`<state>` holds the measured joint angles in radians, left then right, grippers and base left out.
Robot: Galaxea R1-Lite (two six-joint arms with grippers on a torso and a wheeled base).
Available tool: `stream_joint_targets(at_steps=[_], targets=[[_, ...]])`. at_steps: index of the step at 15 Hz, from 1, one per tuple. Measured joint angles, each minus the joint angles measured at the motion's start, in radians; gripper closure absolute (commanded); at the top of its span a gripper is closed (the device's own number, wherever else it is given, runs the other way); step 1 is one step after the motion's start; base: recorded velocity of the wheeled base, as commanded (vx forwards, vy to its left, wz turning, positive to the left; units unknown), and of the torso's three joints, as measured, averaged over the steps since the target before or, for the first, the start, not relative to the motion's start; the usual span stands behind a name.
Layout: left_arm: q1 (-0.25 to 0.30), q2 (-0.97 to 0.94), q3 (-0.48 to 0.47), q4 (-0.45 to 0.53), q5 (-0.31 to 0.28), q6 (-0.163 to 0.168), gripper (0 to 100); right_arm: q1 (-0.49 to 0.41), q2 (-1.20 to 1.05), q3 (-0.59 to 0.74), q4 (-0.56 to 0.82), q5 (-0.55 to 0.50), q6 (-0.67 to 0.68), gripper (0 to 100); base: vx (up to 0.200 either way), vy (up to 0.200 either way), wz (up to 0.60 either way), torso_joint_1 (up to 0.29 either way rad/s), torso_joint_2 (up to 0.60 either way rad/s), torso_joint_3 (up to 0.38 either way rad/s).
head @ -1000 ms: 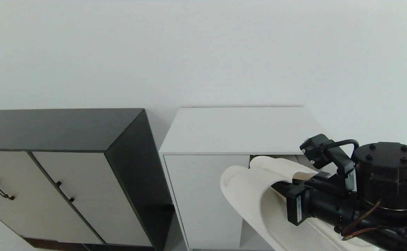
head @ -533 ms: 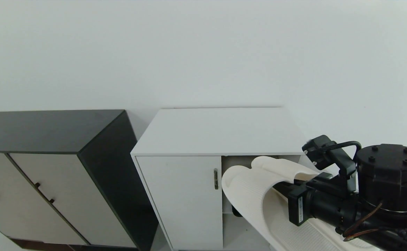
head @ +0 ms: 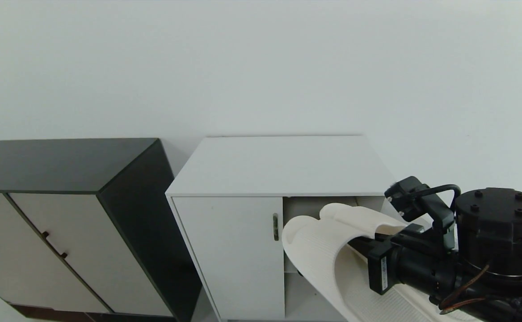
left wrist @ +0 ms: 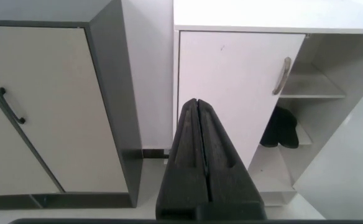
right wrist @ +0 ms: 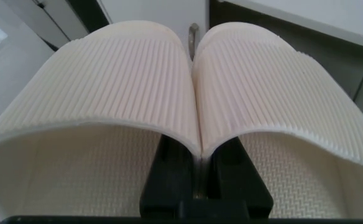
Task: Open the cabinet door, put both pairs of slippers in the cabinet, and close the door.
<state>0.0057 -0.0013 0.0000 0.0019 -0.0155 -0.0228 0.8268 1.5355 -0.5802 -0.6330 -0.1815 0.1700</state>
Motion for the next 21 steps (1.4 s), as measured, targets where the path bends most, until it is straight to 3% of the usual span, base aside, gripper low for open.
stream_joint_targets(at_steps=[15,21], targets=[[0.0,0.0,0.0,-0.001,0.0,0.0,100,0.002,0.001,0.036,-0.053,0.021,-0.006,100,0.0,0.0,-0.08,-0.005,0.02,0.007],[0.0,0.0,0.0,0.0,0.0,0.0,100,0.006,0.001,0.045,-0.054,0.04,-0.008,100,0.0,0.0,0.0,-0.234,0.48,0.239]])
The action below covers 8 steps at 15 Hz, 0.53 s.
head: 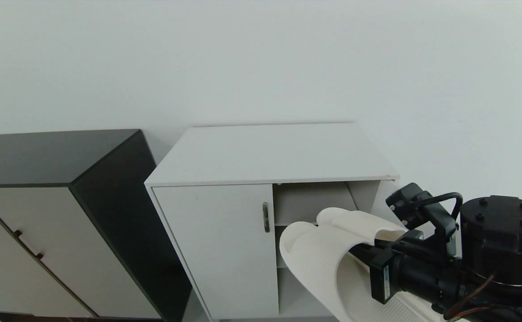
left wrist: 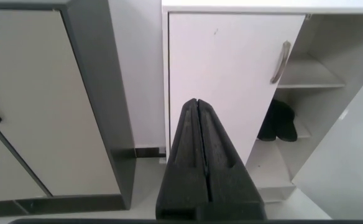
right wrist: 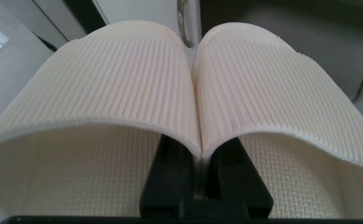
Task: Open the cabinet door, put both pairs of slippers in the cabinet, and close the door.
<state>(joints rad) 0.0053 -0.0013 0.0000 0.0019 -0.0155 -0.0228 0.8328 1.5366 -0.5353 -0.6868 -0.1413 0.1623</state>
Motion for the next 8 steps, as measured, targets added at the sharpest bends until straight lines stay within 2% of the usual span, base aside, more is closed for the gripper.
stream_joint_targets(at_steps=[8], targets=[[0.0,0.0,0.0,-0.001,-0.001,0.01,100,0.0,0.0,0.007,-0.001,0.029,-0.003,100,0.0,0.0,0.0,-0.254,0.52,0.262]])
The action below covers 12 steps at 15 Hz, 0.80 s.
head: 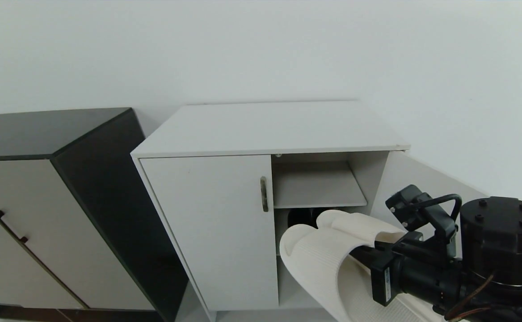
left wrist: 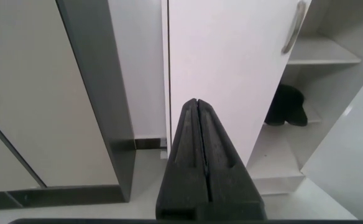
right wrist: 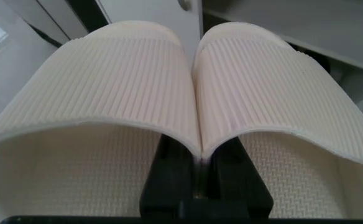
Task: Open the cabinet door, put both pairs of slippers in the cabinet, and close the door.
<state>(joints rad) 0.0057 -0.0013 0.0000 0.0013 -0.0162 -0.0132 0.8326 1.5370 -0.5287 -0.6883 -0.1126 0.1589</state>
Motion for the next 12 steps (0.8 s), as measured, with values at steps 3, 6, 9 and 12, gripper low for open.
stream_joint_targets(at_steps=[3,6,9,12], targets=[[0.0,0.0,0.0,0.0,0.0,0.0,100,-0.001,0.0,0.008,-0.034,0.002,0.0,100,0.0,0.0,0.0,-0.238,0.49,0.243],[0.0,0.0,0.0,0.0,0.0,0.0,100,-0.002,0.0,0.026,-0.085,0.008,0.0,100,0.0,0.0,0.0,-0.227,0.48,0.238],[0.0,0.0,0.0,0.0,0.0,0.0,100,-0.002,0.009,0.038,-0.094,0.025,0.0,100,0.0,0.0,0.0,-0.232,0.48,0.227],[0.0,0.0,0.0,0.0,0.0,0.0,100,-0.002,0.02,0.05,-0.138,0.026,0.0,100,0.0,0.0,0.0,-0.224,0.43,0.201]])
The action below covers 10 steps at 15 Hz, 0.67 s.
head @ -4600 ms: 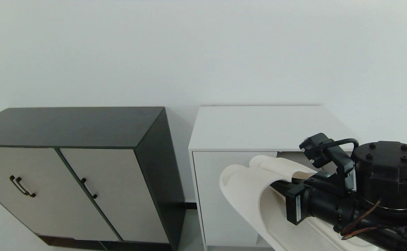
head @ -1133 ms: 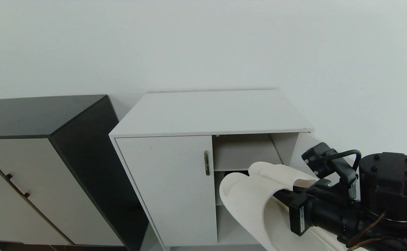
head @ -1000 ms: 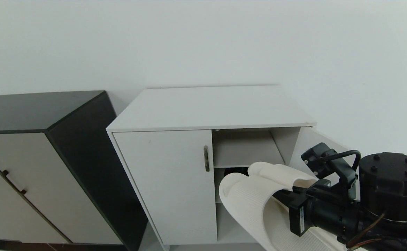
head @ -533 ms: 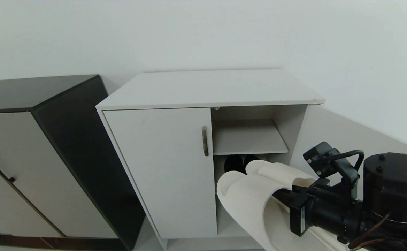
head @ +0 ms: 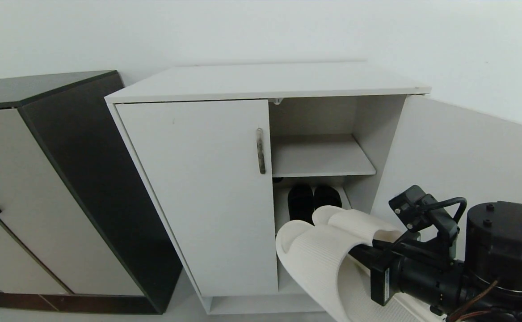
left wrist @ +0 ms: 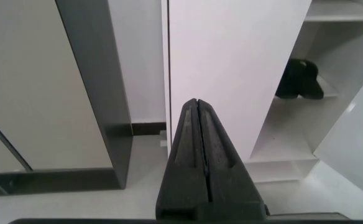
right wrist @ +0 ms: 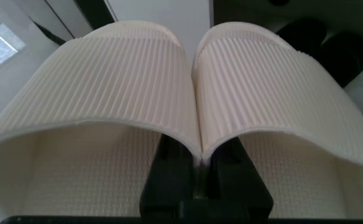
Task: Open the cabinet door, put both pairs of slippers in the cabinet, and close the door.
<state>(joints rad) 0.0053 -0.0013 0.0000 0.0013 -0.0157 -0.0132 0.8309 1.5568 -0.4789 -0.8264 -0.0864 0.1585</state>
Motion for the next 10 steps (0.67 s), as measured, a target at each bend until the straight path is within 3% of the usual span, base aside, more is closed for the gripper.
stream_joint_targets(at_steps=[4,10], targets=[[0.0,0.0,0.0,0.0,0.0,0.0,100,0.0,0.002,0.01,-0.019,-0.001,-0.002,100,0.0,0.0,0.0,-0.198,0.37,0.168],[0.0,0.0,0.0,0.0,0.0,0.0,100,-0.001,0.012,0.036,-0.057,-0.009,-0.036,100,0.0,0.0,0.0,-0.021,0.08,0.031]])
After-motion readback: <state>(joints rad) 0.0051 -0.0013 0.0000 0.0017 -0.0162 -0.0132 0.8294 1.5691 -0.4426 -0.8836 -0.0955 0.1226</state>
